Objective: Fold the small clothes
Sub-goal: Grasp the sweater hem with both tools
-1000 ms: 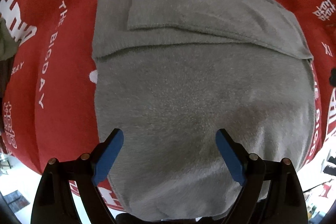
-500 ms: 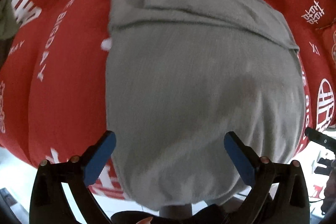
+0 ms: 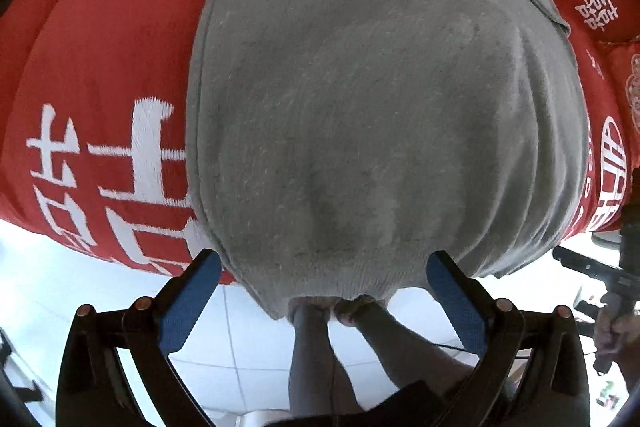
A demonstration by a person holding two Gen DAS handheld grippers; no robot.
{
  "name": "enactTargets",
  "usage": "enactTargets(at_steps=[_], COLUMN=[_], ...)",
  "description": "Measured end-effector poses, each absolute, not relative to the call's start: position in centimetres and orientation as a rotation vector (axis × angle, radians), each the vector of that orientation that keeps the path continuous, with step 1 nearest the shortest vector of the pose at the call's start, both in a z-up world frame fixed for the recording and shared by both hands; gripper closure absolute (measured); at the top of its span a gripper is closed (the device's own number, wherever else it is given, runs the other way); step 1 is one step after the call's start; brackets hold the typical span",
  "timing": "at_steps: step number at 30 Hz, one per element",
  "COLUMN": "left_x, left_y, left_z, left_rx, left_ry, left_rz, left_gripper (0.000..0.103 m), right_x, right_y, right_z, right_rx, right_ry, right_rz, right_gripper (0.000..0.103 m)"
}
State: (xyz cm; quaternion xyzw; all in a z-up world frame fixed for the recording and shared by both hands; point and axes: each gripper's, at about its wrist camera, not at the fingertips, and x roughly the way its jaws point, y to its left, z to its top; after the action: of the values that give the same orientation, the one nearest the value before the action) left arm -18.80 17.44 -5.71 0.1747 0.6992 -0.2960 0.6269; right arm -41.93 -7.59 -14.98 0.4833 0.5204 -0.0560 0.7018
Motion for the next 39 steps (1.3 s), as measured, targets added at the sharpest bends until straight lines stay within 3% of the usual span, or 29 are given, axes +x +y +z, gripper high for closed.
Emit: enactTargets(at_steps=[13,39], left_x=[-16.8,-17.0], left_y=[19.5,13.5], left_z=[-7.7,-7.0], left_rx=[0.308,0.265], left_ry=[1.634,1.694], left_rz=[-0.747,-0.920], left_gripper=[0.000,0.000], right_x=[-40.2,-41.2], right_y=[-6.9,-8.4], right_z=[-16.8,-17.7], right_rx=[1.102,1.239], right_ry=[1.114,0.934], right_rz=[0.003,0.164], right_gripper=[0.049,0.049])
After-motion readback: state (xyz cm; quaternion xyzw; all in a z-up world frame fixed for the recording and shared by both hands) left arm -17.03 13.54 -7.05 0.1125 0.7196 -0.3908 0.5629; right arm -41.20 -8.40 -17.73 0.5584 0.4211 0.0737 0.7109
